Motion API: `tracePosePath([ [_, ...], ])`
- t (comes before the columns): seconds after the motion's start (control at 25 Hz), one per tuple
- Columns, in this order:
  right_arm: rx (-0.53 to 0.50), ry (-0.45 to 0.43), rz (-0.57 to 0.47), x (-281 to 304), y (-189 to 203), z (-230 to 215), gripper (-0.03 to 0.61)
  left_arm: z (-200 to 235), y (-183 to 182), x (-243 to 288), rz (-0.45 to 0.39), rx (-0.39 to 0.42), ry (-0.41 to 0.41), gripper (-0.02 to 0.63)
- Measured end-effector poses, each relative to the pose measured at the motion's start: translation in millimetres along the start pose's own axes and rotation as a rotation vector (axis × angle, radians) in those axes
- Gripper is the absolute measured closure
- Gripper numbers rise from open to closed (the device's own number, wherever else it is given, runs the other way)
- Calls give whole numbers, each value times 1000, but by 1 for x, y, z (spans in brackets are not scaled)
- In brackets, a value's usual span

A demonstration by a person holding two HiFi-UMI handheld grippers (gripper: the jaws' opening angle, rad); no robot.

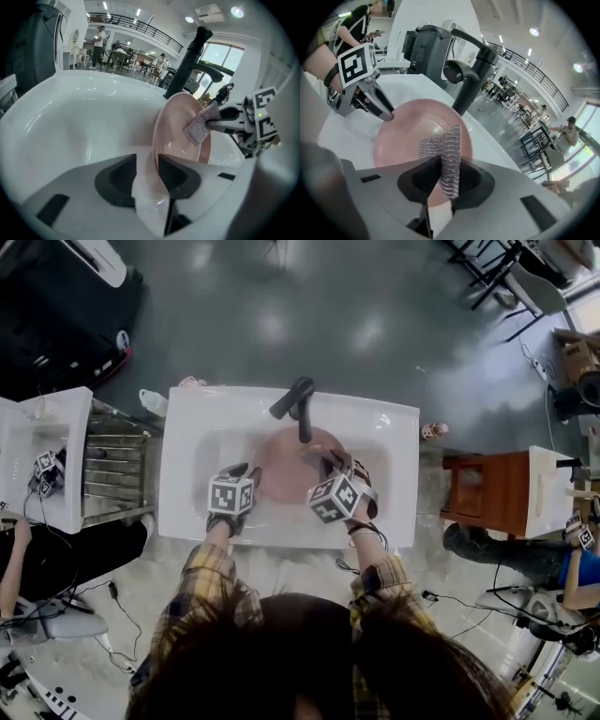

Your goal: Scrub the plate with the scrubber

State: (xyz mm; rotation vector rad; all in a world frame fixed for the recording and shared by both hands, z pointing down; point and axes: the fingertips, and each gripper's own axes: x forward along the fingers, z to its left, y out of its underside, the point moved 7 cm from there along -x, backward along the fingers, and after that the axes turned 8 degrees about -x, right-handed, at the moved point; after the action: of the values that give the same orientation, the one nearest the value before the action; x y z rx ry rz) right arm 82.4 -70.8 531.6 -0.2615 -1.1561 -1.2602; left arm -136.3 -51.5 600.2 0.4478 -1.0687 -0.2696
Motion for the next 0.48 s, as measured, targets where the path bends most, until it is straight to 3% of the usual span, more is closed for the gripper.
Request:
tracePosePath([
  [0.24, 63, 54, -35, -21, -1, -19, 488, -3, -8, -21, -76, 25, -7, 491],
  [0.48, 155, 54, -69, -46, 8, -28, 488, -25, -37, -49, -221, 81, 25, 491],
])
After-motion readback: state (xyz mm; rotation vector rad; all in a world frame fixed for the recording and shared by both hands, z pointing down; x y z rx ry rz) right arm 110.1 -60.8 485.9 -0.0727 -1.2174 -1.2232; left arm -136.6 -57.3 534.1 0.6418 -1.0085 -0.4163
